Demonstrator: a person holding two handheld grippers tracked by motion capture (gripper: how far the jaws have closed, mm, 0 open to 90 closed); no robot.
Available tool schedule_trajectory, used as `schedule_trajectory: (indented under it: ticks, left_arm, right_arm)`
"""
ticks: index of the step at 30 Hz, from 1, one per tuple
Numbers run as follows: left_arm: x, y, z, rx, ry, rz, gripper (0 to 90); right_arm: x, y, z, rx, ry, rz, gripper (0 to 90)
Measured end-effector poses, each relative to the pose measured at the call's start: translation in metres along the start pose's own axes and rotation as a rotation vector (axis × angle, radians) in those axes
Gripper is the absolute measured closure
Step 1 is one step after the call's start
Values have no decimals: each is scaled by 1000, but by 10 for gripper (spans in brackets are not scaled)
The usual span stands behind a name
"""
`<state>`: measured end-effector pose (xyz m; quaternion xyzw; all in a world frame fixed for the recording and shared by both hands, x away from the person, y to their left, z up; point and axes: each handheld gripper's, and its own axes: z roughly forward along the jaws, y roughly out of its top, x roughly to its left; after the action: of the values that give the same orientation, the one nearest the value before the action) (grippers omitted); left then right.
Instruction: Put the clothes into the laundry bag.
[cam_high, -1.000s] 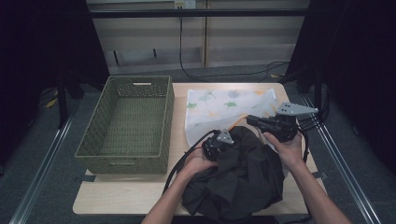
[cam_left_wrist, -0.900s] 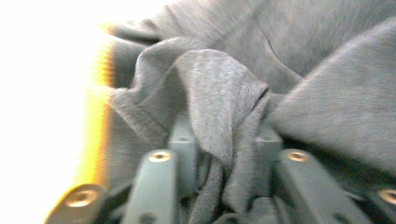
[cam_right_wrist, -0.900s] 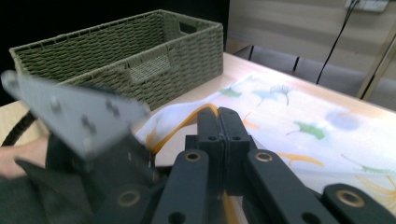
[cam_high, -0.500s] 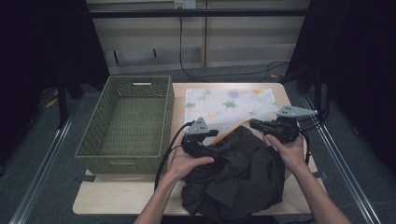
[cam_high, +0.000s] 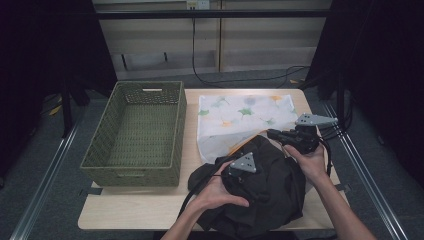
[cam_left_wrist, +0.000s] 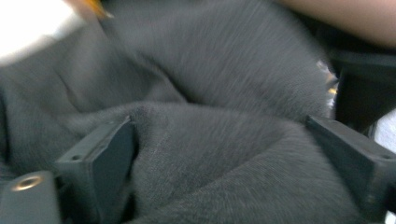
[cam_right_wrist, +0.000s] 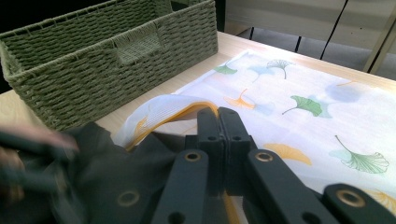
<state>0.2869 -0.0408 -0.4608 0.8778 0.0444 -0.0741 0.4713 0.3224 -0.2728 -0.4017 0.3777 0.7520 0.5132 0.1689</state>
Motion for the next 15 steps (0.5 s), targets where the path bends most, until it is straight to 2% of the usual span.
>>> schedule_trajectory:
  ticks: [2, 6, 7, 8, 9, 10, 11, 12, 13, 15]
  left_arm:
    - [1, -3, 5, 47, 25, 24, 50]
    - [-1, -9, 12, 74, 45, 61, 14]
    - [-2, -12, 15, 98, 61, 70, 14]
    - [-2, -15, 16, 130, 101, 74, 26]
    - [-2, -15, 16, 161, 116, 77, 75]
    - [0, -18, 16, 127, 121, 51, 114]
    - [3, -18, 13, 144, 129, 46, 221]
    - [5, -19, 12, 141, 124, 30, 274]
    - [6, -18, 10, 155, 139, 30, 328]
    - [3, -20, 11, 128, 166, 37, 451]
  right_arm:
    - [-1, -1, 0, 4, -1, 1, 888]
    - [-1, -2, 2, 10, -2, 4, 888]
    - [0, -2, 2, 10, -2, 4, 888]
    - [0, -2, 1, 11, -1, 1, 888]
    - [0, -2, 1, 10, -3, 2, 888]
    - [0, -2, 1, 11, -4, 2, 887]
    - [0, -2, 1, 12, -1, -1, 887]
    - [0, -1, 0, 11, -1, 3, 887]
    - [0, -1, 0, 12, 0, 0, 887]
    - [0, -1, 0, 12, 0, 1, 887]
